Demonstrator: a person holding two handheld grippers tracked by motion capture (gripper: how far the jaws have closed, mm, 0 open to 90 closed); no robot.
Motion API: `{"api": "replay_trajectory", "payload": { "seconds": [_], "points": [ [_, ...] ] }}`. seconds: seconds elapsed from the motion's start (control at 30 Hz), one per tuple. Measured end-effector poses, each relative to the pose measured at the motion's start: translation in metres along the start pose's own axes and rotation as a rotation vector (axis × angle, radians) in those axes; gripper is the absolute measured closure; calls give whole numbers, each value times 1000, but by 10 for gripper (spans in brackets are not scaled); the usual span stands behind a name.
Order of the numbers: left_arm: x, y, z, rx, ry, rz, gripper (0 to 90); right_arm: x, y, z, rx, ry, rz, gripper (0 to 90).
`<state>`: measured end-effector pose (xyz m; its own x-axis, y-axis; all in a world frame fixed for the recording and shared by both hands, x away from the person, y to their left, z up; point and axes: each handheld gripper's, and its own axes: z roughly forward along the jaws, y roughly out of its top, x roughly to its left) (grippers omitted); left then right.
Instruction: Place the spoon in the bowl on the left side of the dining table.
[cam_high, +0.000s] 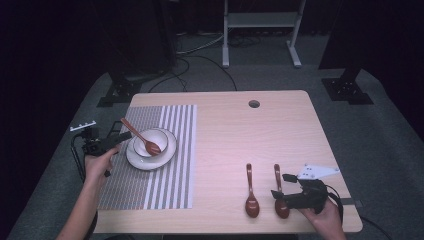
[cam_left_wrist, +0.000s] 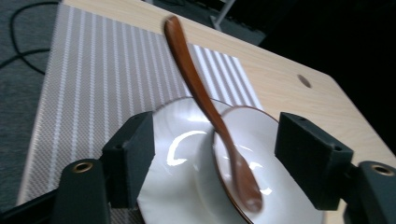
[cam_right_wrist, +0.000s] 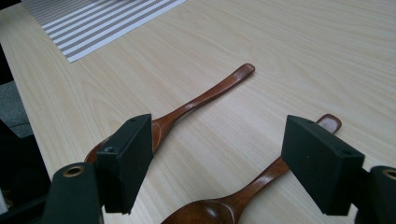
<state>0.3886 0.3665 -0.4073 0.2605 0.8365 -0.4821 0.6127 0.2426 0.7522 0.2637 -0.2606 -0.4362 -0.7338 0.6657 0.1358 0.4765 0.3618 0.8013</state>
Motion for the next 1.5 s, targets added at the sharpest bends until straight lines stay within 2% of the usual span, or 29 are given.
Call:
{"api": "replay_trajectory", "payload": {
  "seconds": [0.13,0.2,0.37,0.6,0.63,0.8,0.9,1.0,1.2,1.5],
  "points": [
    [-6,-6,-3,12,-17,16,221,-1,-1,-2,-2,-6,15,217],
    [-9,-9,-5,22,-25,39,190,-1,-1,-3,-4,-14,25,213],
    [-16,-13,-10,31,-22,78,165,-2,-1,-5,-1,-28,29,210],
    [-26,-16,-11,47,-36,95,99,-6,-3,-7,-3,-41,41,210],
    [-29,-17,-10,54,-45,92,99,-6,-3,-7,-4,-42,43,210],
    [-49,-18,-7,74,-73,142,85,-9,-5,-11,-9,-50,53,210],
    [-55,-19,-5,77,-81,159,85,-9,-5,-12,-10,-54,54,210],
    [-66,-20,-1,88,-76,196,57,-10,-6,-14,-12,-58,57,210],
    [-79,-26,5,105,-98,226,23,-12,-9,-13,-6,-63,61,210],
    [-92,-36,14,131,-119,254,19,-12,-9,-14,-7,-68,64,210]
  ]
}}
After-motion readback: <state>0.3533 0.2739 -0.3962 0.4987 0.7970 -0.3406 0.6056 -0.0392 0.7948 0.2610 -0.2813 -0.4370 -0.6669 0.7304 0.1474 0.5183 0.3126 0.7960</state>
